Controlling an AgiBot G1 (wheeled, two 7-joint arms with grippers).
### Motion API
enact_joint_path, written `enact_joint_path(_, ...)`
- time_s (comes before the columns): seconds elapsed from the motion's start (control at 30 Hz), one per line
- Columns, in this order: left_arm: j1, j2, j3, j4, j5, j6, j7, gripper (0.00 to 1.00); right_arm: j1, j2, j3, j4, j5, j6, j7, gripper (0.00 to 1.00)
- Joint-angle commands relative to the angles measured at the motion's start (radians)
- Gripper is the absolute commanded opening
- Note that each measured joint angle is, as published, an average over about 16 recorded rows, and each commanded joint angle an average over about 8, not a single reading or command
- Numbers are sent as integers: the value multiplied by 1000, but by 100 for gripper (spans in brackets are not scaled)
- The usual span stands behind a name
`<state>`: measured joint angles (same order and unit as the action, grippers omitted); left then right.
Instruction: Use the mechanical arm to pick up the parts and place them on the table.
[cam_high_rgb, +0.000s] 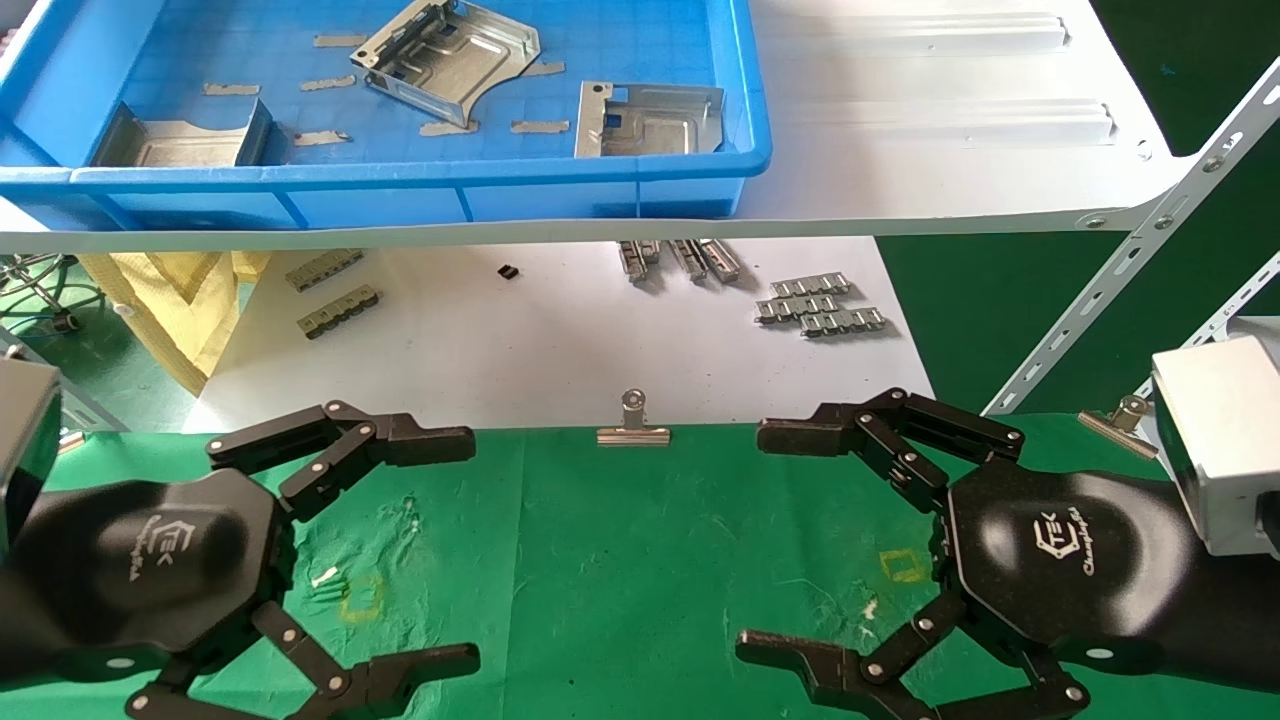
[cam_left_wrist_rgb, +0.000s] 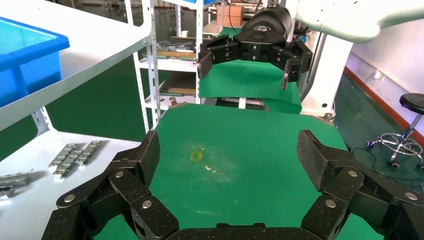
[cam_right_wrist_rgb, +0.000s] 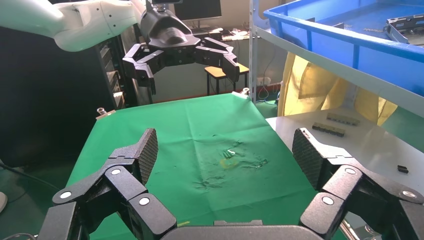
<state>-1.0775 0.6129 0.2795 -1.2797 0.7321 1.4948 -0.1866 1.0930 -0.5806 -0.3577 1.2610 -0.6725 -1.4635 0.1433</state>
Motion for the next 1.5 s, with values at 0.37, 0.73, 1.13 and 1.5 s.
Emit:
enact_joint_path(0.37, 0, 0, 0, 0, 0, 0, 0, 100, 0, 0, 0, 0, 0, 0, 0, 100)
enact_joint_path(0.73, 0, 0, 0, 0, 0, 0, 0, 100, 0, 0, 0, 0, 0, 0, 0, 67)
enact_joint_path(1.13, 0, 0, 0, 0, 0, 0, 0, 100, 0, 0, 0, 0, 0, 0, 0, 0)
enact_joint_path(1.5, 0, 0, 0, 0, 0, 0, 0, 100, 0, 0, 0, 0, 0, 0, 0, 0)
